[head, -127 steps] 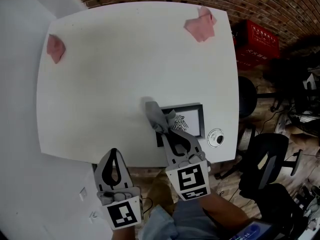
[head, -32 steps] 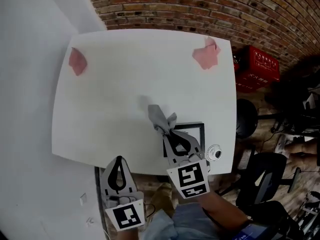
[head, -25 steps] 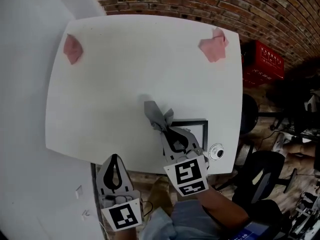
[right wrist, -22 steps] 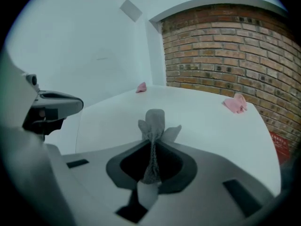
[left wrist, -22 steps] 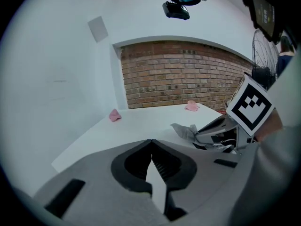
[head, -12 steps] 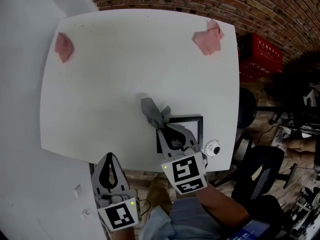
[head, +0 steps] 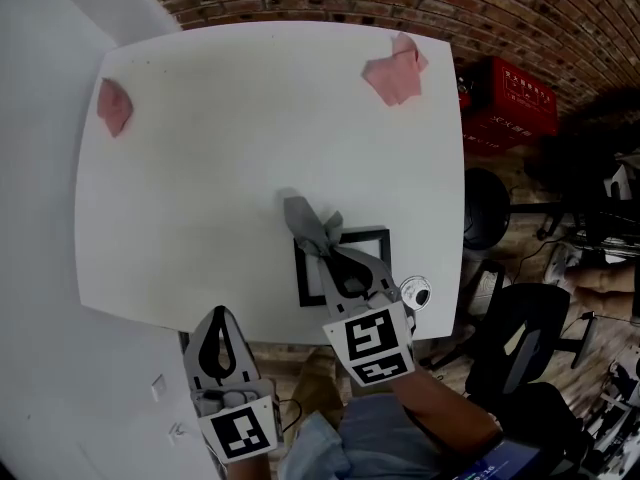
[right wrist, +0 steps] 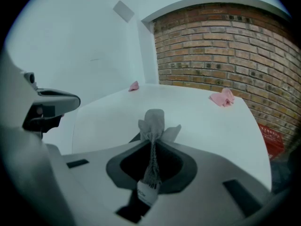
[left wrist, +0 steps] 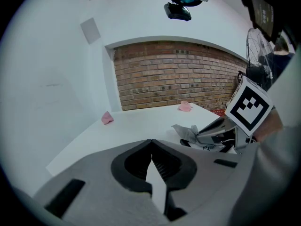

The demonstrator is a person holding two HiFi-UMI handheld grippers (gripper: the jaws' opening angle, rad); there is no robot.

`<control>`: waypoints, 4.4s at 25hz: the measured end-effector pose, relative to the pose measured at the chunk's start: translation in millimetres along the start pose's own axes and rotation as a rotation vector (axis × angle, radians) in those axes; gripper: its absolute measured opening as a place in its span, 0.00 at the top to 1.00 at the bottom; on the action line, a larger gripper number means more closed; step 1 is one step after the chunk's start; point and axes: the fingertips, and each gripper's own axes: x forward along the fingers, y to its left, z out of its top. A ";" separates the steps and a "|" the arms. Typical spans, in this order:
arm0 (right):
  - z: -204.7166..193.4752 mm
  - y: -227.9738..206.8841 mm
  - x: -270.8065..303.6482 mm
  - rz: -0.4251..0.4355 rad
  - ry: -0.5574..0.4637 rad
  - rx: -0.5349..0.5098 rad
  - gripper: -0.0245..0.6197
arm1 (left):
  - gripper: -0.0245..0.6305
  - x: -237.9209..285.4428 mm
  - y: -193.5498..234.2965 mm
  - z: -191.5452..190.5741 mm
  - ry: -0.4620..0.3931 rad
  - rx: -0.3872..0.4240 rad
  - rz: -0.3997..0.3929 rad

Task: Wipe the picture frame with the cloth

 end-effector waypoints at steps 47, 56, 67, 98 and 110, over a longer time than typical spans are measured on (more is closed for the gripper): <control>-31.8 -79.9 -55.2 -0.152 -0.001 0.196 0.90 | 0.95 20.8 -72.3 38.9 -0.062 0.097 -0.159; -31.8 -100.6 -91.6 -0.232 -0.043 0.224 0.90 | 0.95 11.4 -88.8 58.9 -0.117 0.124 -0.202; 9.0 -96.8 -180.0 -0.346 -0.225 0.191 0.90 | 0.95 -42.1 -96.0 123.2 -0.315 0.180 -0.224; 100.5 -22.5 -316.2 -0.418 -0.577 -0.032 0.90 | 0.95 -157.8 -79.3 210.7 -0.564 0.140 -0.207; 99.9 -23.7 -307.0 -0.414 -0.565 -0.027 0.90 | 0.95 -148.6 -77.9 211.2 -0.555 0.133 -0.215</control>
